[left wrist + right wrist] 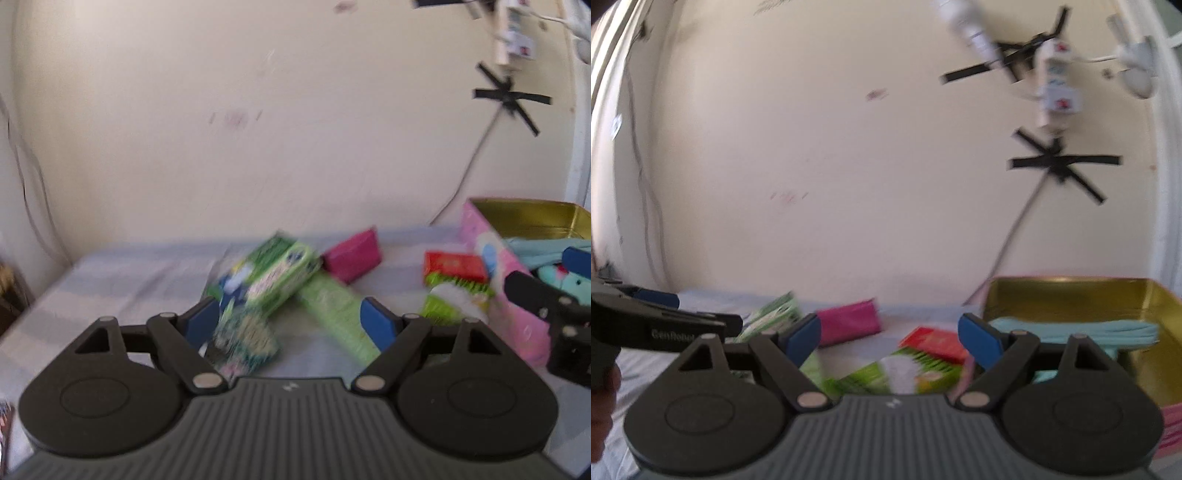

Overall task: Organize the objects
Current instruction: 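Reach the right gripper to the green toothpaste box and grasp it, then carry the green toothpaste box with the right gripper and place it in the tin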

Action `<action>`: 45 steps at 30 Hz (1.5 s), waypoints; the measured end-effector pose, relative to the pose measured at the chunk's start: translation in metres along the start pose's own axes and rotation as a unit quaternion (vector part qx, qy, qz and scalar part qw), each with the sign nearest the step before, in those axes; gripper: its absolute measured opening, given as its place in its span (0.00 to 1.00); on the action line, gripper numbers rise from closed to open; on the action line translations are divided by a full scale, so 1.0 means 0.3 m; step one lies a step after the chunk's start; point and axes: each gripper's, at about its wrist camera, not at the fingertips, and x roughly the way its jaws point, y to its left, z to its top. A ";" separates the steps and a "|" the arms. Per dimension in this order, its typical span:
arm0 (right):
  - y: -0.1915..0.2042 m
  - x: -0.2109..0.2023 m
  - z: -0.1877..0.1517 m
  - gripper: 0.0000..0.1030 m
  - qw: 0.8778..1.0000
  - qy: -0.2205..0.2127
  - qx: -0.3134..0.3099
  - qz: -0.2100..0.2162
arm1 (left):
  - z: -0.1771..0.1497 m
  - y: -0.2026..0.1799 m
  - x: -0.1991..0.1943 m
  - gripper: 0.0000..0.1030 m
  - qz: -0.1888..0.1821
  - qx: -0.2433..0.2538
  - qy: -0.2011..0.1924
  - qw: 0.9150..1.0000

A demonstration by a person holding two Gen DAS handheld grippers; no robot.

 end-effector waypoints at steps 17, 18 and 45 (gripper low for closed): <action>0.261 0.285 -0.135 0.82 0.989 0.111 -0.100 0.023 | -0.225 0.229 0.122 0.83 -0.030 -0.095 0.108 0.989; 0.261 0.297 -0.141 0.82 0.988 0.114 -0.102 0.021 | -0.230 0.234 0.125 0.83 -0.030 -0.096 0.108 0.989; 0.278 0.269 -0.181 0.40 0.982 0.144 -0.114 0.053 | -0.233 0.257 0.141 0.83 -0.025 -0.100 0.102 0.989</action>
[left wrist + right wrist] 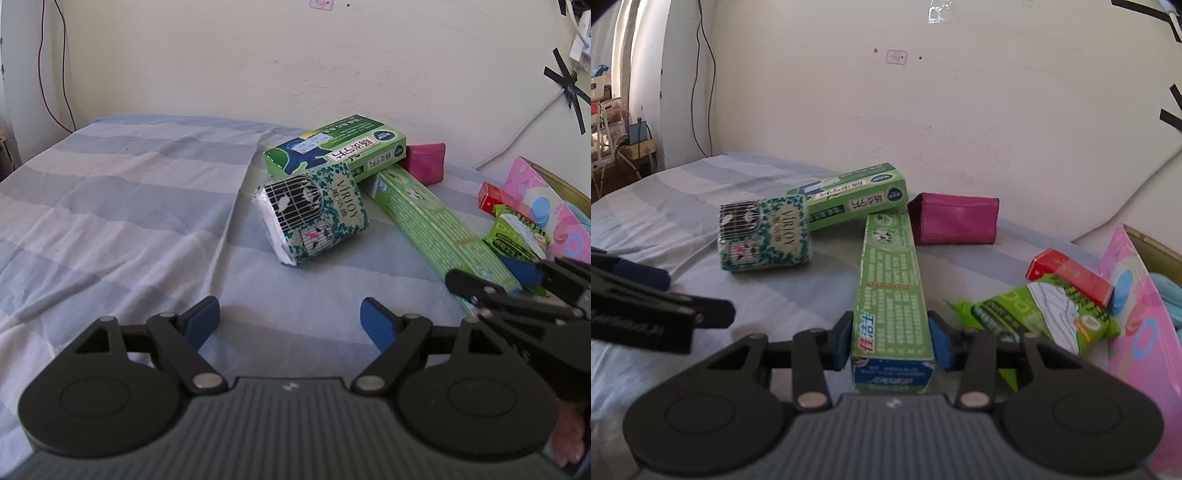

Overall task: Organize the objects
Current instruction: 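Carry the green toothpaste box with the right gripper and place it in the tin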

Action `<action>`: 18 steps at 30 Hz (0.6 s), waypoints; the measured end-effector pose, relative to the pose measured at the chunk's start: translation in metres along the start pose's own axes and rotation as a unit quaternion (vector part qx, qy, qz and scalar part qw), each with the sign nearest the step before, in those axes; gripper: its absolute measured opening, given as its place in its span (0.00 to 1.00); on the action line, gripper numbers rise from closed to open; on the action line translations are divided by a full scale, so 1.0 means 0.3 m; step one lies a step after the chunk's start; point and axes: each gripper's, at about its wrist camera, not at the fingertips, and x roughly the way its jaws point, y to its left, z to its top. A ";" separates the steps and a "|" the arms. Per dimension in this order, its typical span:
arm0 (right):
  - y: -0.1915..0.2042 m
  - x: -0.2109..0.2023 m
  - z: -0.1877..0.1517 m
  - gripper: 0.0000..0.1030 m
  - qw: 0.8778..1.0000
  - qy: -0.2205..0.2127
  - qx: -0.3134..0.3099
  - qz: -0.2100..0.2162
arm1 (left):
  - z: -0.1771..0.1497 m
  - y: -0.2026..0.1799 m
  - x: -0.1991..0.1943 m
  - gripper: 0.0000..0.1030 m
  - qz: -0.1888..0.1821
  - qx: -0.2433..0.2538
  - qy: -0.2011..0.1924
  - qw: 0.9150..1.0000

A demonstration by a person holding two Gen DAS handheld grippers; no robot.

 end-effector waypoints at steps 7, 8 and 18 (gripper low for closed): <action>-0.007 -0.137 -0.085 0.40 1.000 0.006 -0.003 0.019 | -0.007 -0.010 0.000 0.87 0.002 0.001 0.002 1.000; -0.012 -0.169 -0.106 0.40 1.000 0.007 -0.004 0.023 | -0.007 -0.011 -0.002 0.87 -0.001 -0.001 0.003 1.000; -0.103 -0.433 -0.291 0.40 1.000 0.022 0.014 0.014 | 0.008 -0.096 -0.038 0.91 -0.087 -0.007 0.016 0.996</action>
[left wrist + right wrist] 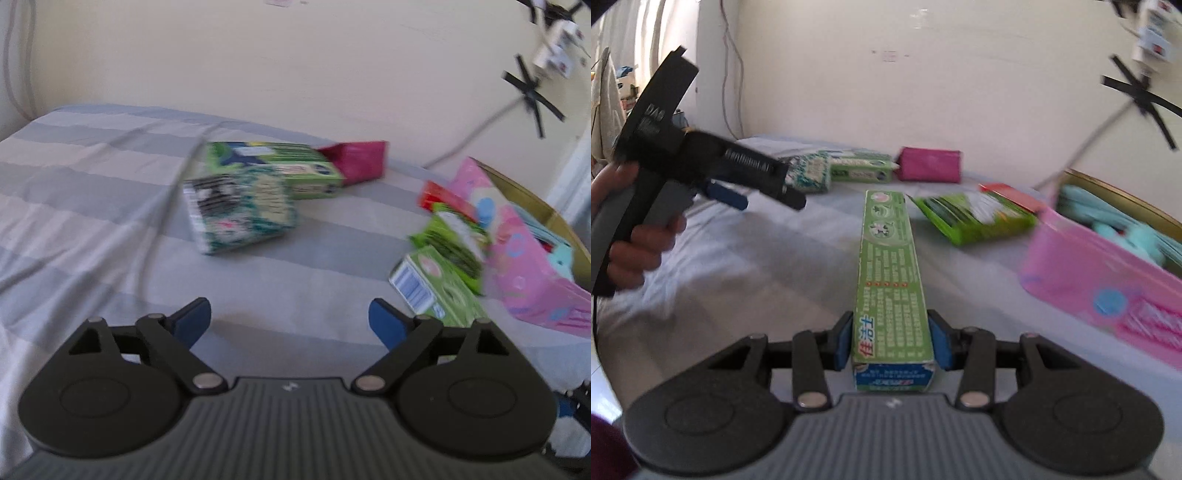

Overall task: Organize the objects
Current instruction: 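Carry the green toothpaste box with the right gripper and place it in the tin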

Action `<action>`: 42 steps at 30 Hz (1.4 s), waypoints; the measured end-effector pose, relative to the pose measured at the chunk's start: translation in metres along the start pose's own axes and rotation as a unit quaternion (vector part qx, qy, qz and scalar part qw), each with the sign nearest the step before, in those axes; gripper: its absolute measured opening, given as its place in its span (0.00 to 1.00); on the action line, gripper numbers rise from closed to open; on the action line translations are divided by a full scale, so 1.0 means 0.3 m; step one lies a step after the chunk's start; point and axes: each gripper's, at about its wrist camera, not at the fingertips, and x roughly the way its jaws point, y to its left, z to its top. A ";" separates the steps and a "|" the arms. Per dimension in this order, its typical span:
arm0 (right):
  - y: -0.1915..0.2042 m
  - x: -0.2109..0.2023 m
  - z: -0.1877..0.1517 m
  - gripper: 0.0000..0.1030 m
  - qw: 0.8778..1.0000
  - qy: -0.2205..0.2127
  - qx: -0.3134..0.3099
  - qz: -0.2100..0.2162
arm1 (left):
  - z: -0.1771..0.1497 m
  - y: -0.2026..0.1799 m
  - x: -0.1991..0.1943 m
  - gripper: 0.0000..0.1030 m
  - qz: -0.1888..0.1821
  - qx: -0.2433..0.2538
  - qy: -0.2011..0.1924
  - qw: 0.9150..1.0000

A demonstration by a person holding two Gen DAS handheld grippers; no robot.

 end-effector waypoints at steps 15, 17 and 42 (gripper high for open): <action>-0.127 -0.064 -0.120 0.39 0.979 -0.020 0.164 0.116 | -0.087 -0.390 0.064 0.84 -0.119 0.082 0.096 0.985; -0.138 -0.053 -0.112 0.39 0.974 -0.029 0.177 0.136 | -0.083 -0.407 0.049 0.75 -0.095 0.092 0.079 0.988; -0.840 -0.083 0.029 0.39 0.954 -0.163 0.220 -0.123 | 0.186 -1.281 0.221 0.65 -0.202 0.275 -0.027 0.940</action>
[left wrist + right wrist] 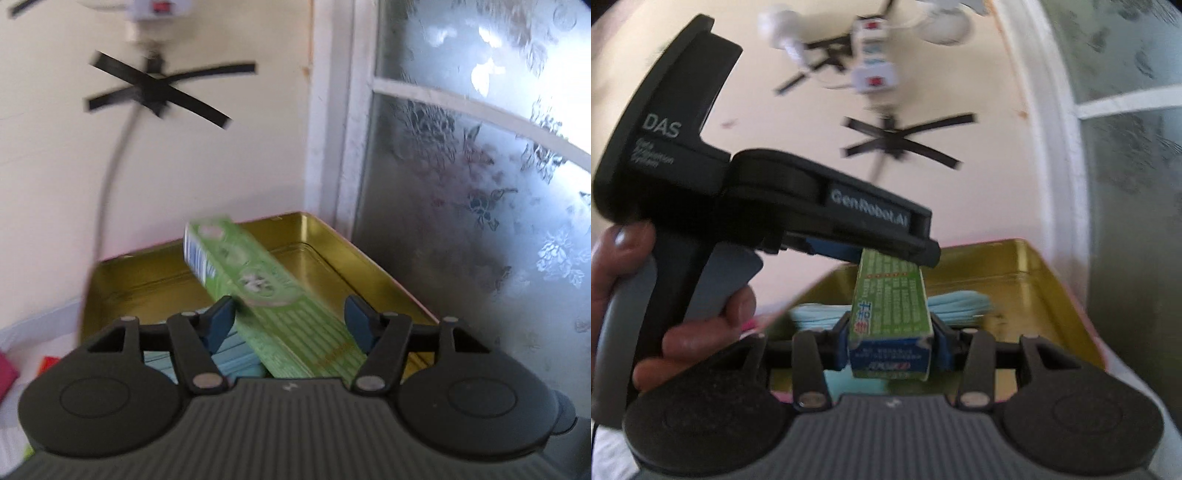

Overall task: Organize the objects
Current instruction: 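Carry the green toothpaste box with the right gripper and place it in the tin, then move the right gripper to the green-patterned tissue pack and grasp it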

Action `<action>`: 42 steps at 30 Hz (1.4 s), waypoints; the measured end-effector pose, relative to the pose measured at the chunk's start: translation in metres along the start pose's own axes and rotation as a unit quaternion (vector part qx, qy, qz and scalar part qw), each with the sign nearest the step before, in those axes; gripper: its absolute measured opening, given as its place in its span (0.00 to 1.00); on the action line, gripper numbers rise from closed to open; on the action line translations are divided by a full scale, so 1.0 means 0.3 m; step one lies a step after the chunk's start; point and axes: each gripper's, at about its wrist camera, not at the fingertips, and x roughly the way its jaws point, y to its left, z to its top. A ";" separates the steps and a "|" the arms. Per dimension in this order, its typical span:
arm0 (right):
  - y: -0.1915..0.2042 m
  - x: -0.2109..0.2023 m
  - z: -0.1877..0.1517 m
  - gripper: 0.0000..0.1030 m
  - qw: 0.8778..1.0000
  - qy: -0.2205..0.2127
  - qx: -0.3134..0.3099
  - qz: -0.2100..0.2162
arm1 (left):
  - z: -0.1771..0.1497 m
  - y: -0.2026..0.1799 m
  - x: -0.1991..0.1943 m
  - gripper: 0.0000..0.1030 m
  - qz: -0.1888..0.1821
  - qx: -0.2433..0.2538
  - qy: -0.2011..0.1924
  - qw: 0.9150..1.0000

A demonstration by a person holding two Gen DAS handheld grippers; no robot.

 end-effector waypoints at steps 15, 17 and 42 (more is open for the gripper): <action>-0.075 0.109 0.010 0.62 0.995 -0.031 -0.011 -0.090 | -0.011 -0.013 0.091 0.83 0.114 0.048 -0.005 0.992; -0.062 0.097 0.003 0.62 0.995 -0.031 -0.014 -0.090 | -0.011 -0.001 0.073 0.83 0.127 0.048 -0.006 0.991; 0.161 -0.111 -0.091 0.65 0.997 -0.036 0.050 -0.039 | -0.230 0.210 -0.277 0.86 0.227 0.003 0.003 0.974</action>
